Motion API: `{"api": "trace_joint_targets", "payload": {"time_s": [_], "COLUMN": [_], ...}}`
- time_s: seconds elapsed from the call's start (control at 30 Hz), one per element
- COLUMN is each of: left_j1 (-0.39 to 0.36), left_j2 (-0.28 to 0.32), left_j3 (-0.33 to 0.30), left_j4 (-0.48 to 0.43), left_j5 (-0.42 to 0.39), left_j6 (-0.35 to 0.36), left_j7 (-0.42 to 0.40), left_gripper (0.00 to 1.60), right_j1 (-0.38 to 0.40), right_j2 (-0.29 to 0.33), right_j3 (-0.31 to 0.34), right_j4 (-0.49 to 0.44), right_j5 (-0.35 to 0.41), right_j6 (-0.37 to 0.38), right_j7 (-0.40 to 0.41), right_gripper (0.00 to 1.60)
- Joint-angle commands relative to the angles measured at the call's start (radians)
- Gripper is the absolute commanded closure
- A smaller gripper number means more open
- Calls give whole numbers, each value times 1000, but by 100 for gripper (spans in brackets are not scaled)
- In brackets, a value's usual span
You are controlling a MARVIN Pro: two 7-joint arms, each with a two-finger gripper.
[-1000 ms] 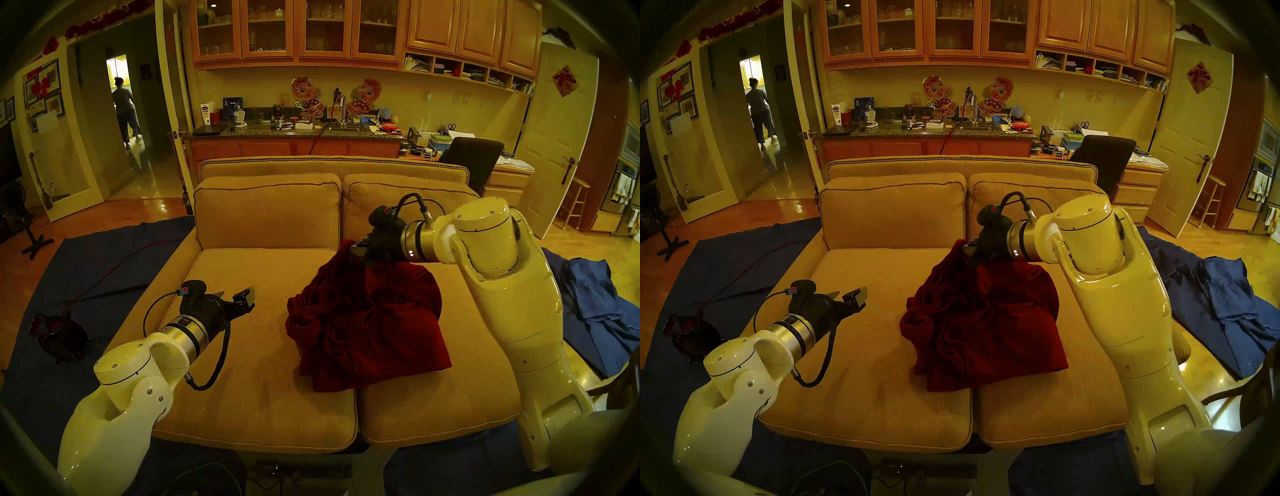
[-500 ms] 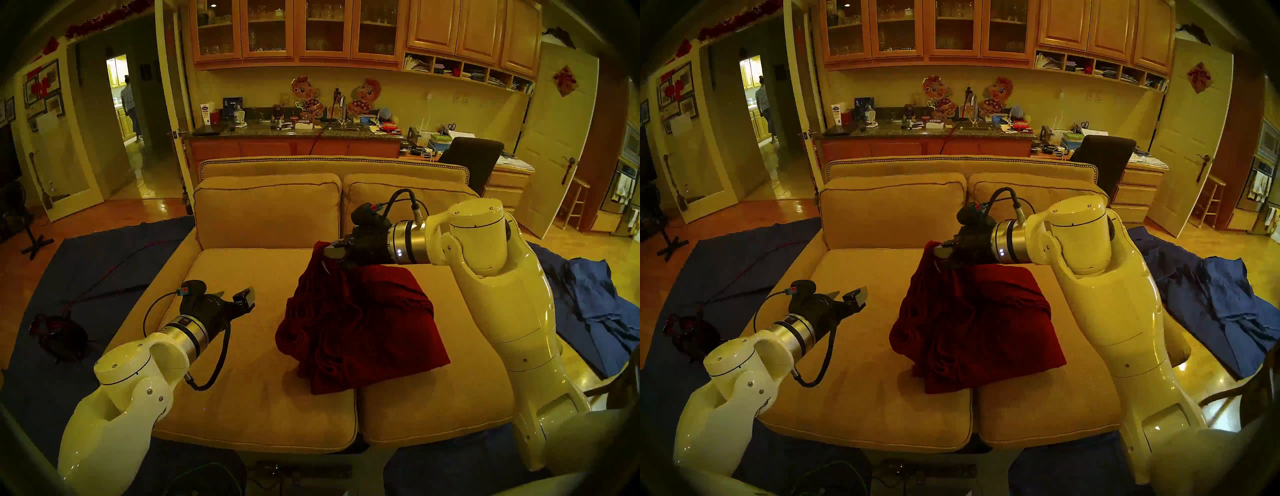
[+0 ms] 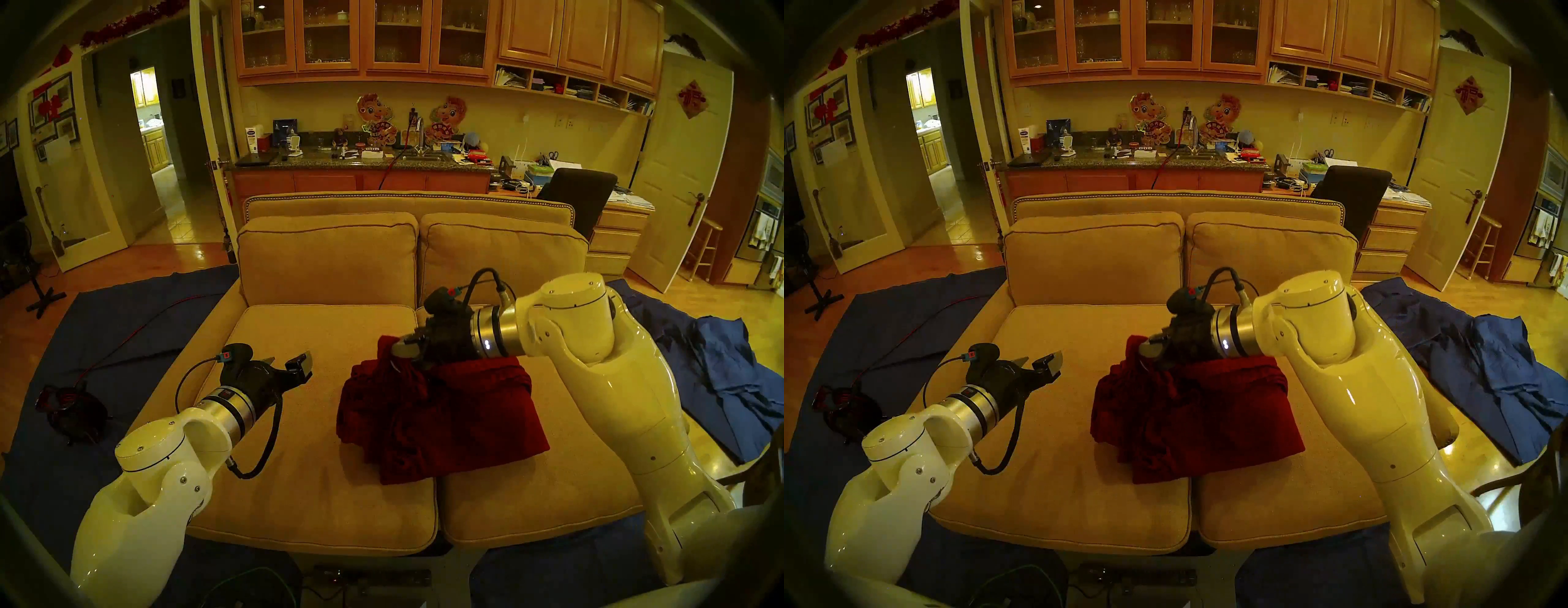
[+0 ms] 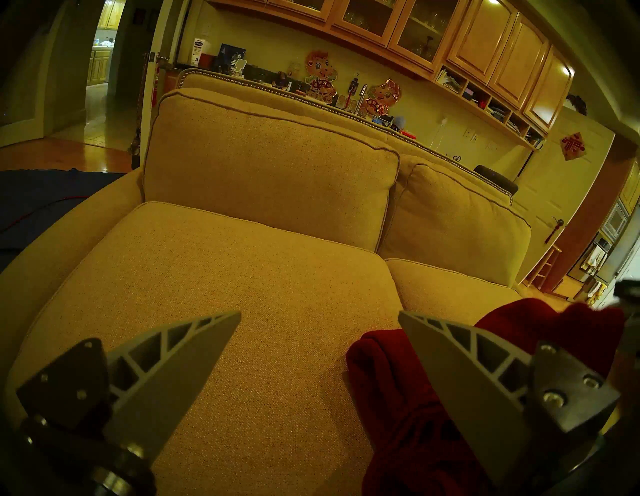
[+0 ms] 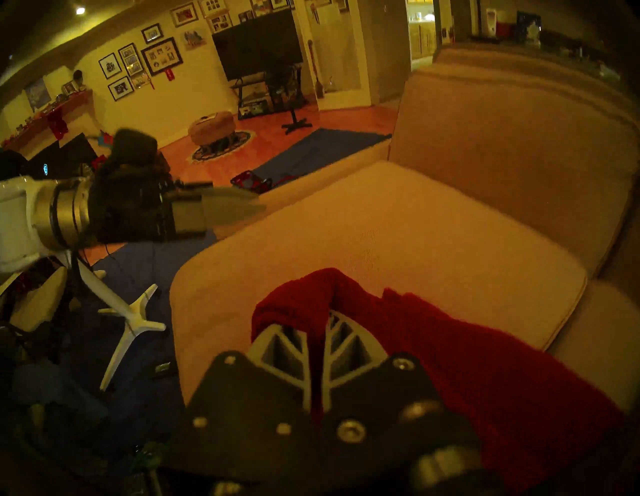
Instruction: Fold the blanket in half twice
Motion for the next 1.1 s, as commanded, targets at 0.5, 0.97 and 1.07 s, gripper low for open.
{"api": "trace_joint_targets", "payload": {"time_s": [0.5, 0.97, 1.07], "left_j1": [-3, -3, -3], "left_j2": [2, 2, 2], "left_j3": [-2, -2, -2], "left_j4": [-8, -8, -8], "left_j5": [0, 0, 0], "left_j6": [1, 1, 1], "left_j7": [-2, -2, -2], "left_gripper": [0, 0, 0], "right_j1": [-58, -8, -11], "right_j2": [253, 283, 310], "right_j3": [-132, -66, -53], "right_j4": [-142, -208, -225], "right_j5": [5, 108, 108], "right_j6": [-2, -2, -2], "right_j7": [-3, -67, -66], "right_gripper": [160, 67, 63]}}
